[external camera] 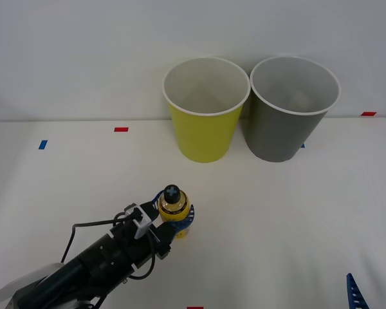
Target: Put cans in the gray bin and PET bottles in the light green bin.
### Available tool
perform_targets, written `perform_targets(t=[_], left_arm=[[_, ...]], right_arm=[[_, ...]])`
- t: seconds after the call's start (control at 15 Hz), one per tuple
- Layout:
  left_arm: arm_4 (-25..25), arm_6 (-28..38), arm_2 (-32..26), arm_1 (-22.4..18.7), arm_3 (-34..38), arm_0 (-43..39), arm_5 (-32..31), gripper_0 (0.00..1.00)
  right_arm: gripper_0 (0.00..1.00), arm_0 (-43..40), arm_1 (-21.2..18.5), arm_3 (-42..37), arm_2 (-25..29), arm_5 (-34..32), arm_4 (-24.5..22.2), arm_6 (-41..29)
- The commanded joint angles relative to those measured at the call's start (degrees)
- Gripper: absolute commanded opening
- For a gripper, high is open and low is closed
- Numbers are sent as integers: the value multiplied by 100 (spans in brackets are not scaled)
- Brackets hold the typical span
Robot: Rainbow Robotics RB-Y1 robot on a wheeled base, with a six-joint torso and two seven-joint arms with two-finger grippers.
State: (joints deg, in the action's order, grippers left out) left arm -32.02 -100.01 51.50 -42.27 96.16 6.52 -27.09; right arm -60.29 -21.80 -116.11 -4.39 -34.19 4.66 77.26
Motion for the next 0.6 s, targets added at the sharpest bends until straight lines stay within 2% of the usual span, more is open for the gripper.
perform_targets(t=[0.07, 0.4, 0.6], left_arm=[[2, 0, 1, -27, 0, 7, 2, 0], [2, 35, -8, -71, 8, 42, 29, 0], [-15, 131, -263, -132, 421, 34, 714, 0]], right_arm=[[100, 0, 0, 0, 0, 0, 0, 0], [100, 0, 0, 0, 0, 0, 0, 0], [100, 0, 0, 0, 0, 0, 0, 0]])
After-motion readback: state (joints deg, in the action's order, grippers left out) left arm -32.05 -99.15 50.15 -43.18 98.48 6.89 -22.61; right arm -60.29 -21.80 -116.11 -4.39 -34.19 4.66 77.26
